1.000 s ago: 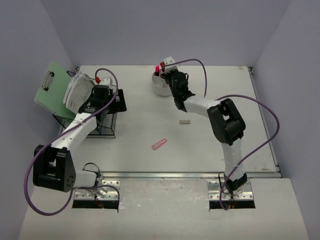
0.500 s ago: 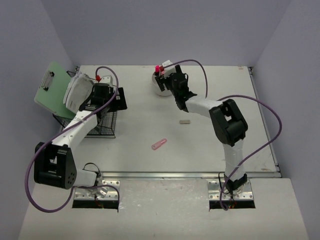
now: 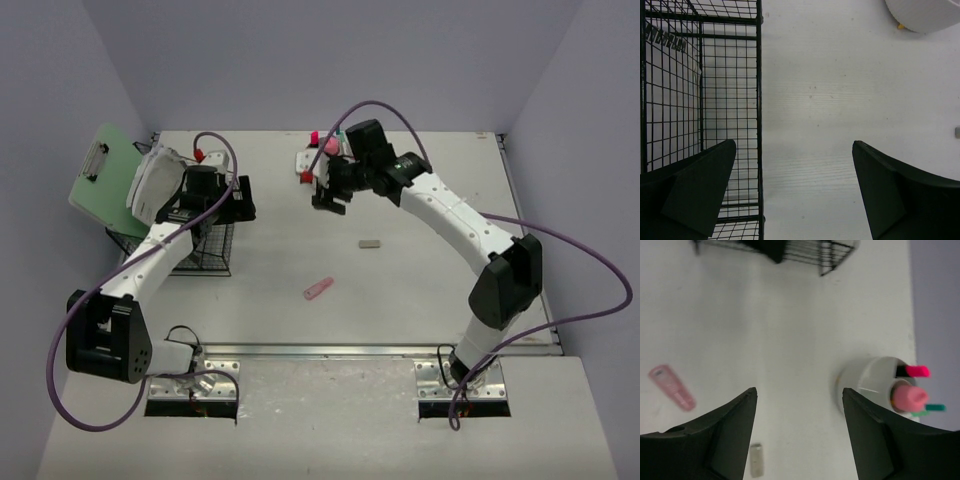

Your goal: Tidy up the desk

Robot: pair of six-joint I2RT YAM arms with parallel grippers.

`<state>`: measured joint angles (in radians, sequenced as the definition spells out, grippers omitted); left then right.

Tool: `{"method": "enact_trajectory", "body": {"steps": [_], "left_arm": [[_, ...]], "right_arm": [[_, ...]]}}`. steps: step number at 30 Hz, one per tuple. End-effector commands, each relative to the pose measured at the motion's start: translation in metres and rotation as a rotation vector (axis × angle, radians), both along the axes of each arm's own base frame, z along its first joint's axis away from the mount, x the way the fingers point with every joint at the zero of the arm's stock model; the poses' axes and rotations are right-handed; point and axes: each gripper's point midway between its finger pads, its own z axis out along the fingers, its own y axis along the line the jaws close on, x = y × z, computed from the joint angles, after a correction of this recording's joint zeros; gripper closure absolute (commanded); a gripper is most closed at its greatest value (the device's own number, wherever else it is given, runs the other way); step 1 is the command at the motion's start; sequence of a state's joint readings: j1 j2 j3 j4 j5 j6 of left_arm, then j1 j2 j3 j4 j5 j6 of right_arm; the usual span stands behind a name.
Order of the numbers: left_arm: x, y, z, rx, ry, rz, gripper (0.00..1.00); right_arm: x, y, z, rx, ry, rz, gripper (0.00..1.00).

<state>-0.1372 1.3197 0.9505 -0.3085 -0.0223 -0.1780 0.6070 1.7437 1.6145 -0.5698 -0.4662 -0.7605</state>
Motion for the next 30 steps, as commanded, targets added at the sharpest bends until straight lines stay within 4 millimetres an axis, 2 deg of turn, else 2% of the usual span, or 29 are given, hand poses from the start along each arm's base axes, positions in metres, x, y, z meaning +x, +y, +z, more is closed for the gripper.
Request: {"method": "enact_trajectory", "body": {"steps": [1,3,5,8,11,17,30], "left_arm": [[0.01,-0.002,0.036,-0.006,-0.087,-0.023,0.0],[0.011,-0.004,0.039,-0.017,-0.075,-0.015,0.0],[0.013,-0.004,0.044,-0.028,-0.074,-0.007,0.0],[0.012,-0.004,0.049,-0.041,-0.069,0.003,0.0],[0.012,-0.01,0.055,-0.095,-0.06,-0.021,0.0],[0.014,-0.006,0.051,-0.133,-0.031,-0.014,0.0],[0.017,0.003,0.043,-0.152,-0.018,0.018,0.0]], "right_arm": [[-0.113,-0.027,-0.094,-0.433,0.177,0.329,0.31],[-0.126,-0.028,-0.117,-0.549,0.161,0.342,0.31],[-0.137,-0.022,-0.124,-0.592,0.176,0.348,0.28],[-0.149,-0.017,-0.143,-0.633,0.238,0.308,0.23],[-0.154,-0.012,-0.166,-0.65,0.226,0.295,0.21],[-0.148,0.005,-0.196,-0.665,0.225,0.266,0.21],[-0.133,0.023,-0.23,-0.716,0.174,0.229,0.24]]}}
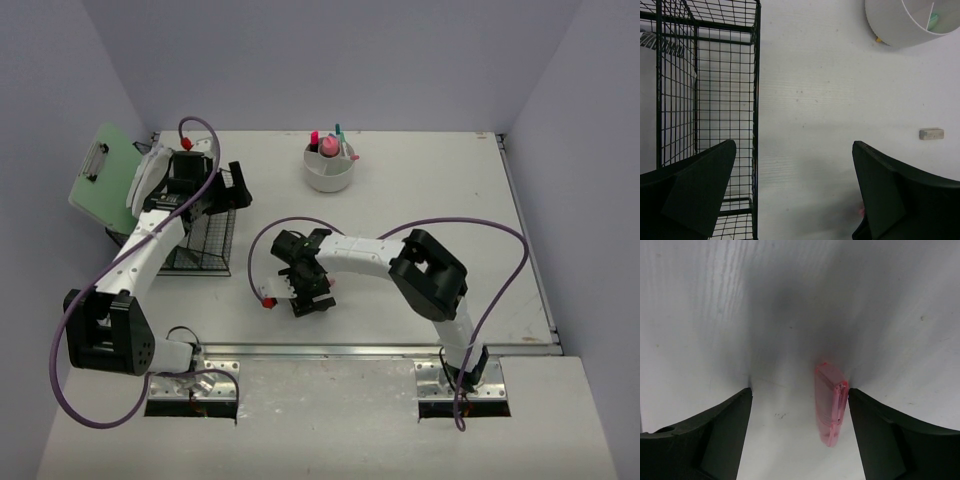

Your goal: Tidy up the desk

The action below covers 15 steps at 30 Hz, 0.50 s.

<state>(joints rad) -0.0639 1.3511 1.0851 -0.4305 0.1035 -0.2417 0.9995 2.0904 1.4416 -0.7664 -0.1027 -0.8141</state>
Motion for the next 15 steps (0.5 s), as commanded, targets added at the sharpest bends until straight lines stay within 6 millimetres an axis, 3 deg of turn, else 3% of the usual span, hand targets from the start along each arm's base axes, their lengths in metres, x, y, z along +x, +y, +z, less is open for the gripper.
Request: {"method": "enact_trajectory", "body": {"steps": [1,5,6,9,10,12,15], "left_arm": [[0.011,0.001,0.015,-0.026,-0.051,0.006,0.0],[0.012,0.002,0.014,-0.028,-0.049,0.009,0.0],[0.012,0.002,0.014,-0.028,-0.047,0.009,0.0],[0.012,0.003,0.013,-0.029,-0.046,0.012,0.0],[0.012,0.003,0.013,-0.029,-0.045,0.013,0.0],[0.013,0.004,0.013,-0.028,-0.045,0.013,0.0],[0.013,0.005,0.013,-0.026,-0.045,0.016,0.0]], "right_arm": [[0.009,0.018,0.0,0.03,-0.047,0.004,0.26],[0.006,0.018,-0.006,0.025,-0.042,0.015,0.44],[0.005,0.017,-0.007,0.022,-0.041,0.018,0.54],[0.003,0.014,-0.009,0.008,-0.033,0.023,0.95],[0.003,0.012,-0.009,0.004,-0.034,0.022,1.0],[0.005,0.01,-0.002,0.012,-0.046,0.018,1.0],[0.015,0.017,0.024,0.083,-0.066,-0.019,1.0]]}}
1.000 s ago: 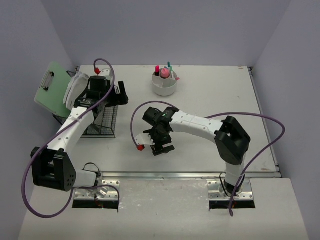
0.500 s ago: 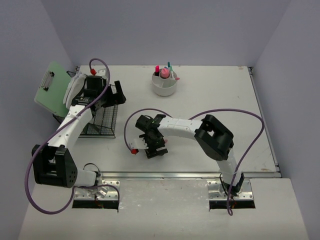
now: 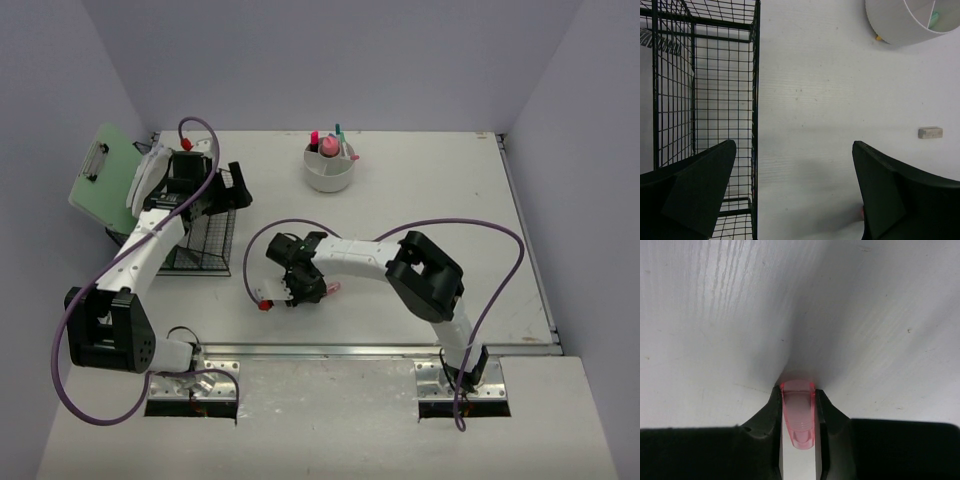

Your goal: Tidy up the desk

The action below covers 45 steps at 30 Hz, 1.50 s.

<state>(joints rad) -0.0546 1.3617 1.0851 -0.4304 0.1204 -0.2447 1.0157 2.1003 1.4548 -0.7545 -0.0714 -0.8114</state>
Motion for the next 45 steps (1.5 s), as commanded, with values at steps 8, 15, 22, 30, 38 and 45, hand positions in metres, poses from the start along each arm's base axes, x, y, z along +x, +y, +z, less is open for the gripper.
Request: {"method": "enact_trajectory", "body": {"steps": [8,15,22,30,38,45], "left_arm": [[0.019,0.004,0.029,-0.07,-0.092,0.038,0.0],[0.025,-0.001,0.038,-0.149,-0.143,0.046,0.0],[0.029,0.0,0.044,-0.175,-0.182,0.066,0.0],[0.038,0.009,0.034,-0.195,-0.142,0.095,0.0],[0.042,0.01,0.03,-0.2,-0.137,0.096,0.0],[0.043,0.011,0.026,-0.195,-0.131,0.1,0.0]], "right_arm": [[0.16,0.024,0.166,0.645,-0.141,-0.556,1.0],[0.307,-0.071,0.284,1.298,-0.382,-1.149,1.0],[0.355,-0.098,0.32,1.478,-0.628,-1.248,1.0],[0.366,-0.092,0.267,1.443,-0.55,-1.344,1.0],[0.361,-0.087,0.227,1.394,-0.506,-1.334,1.0],[0.357,-0.08,0.198,1.369,-0.45,-1.32,0.99]]}}
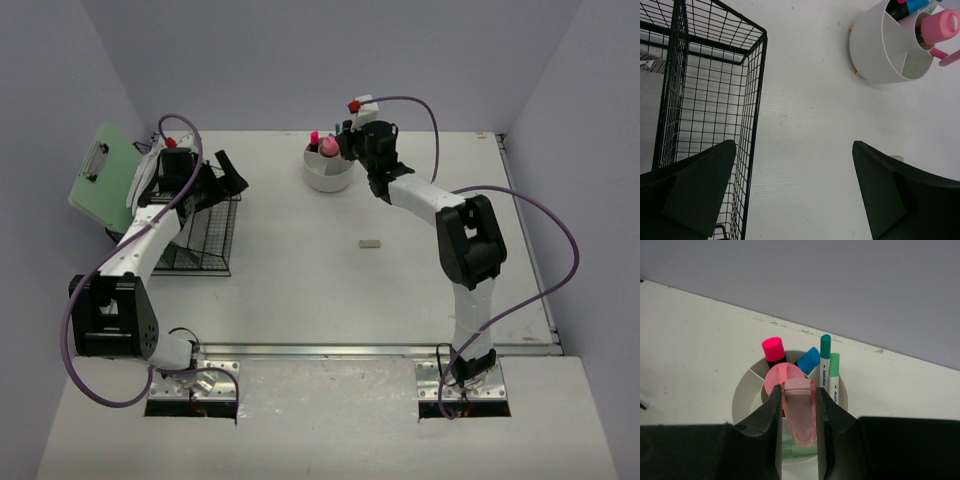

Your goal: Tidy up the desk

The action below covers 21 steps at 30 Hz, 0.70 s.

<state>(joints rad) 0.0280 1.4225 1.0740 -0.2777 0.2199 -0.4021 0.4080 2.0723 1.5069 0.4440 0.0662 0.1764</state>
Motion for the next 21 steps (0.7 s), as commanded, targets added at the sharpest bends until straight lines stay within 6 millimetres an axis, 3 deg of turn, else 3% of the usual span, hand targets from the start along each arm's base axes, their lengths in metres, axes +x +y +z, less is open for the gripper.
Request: {"method": "enact_trajectory", "body": {"steps": [1,6,11,13,15,18,21], "left_arm": [[0.013,0.002,0.022,-0.006,-0.08,0.006,0.0],[0.013,0.002,0.02,0.0,-0.07,0.0,0.0],[0.014,0.003,0.021,0.003,-0.073,0.0,0.0],[0.014,0.002,0.022,0.0,-0.073,-0.002,0.0],[0.013,0.001,0.023,-0.005,-0.076,-0.007,0.0],[0.012,-0.002,0.027,-0.013,-0.087,-0.019,0.0],[0.008,-0.006,0.033,-0.011,-0.105,-0.049,0.0]], "right_arm": [[0.005,0.006,-0.002,0.035,-0.042,0.017,0.99],[0.006,0.007,-0.015,0.024,-0.039,0.02,0.93],[0.003,0.01,-0.017,0.027,-0.035,0.041,0.51],[-0.002,0.012,-0.01,0.027,-0.035,0.066,0.28],[-0.011,0.018,0.001,0.02,-0.048,0.122,0.19],[-0.025,0.021,0.021,-0.013,-0.091,0.192,0.15],[-0.057,0.027,0.045,-0.165,-0.132,0.357,0.13]]}}
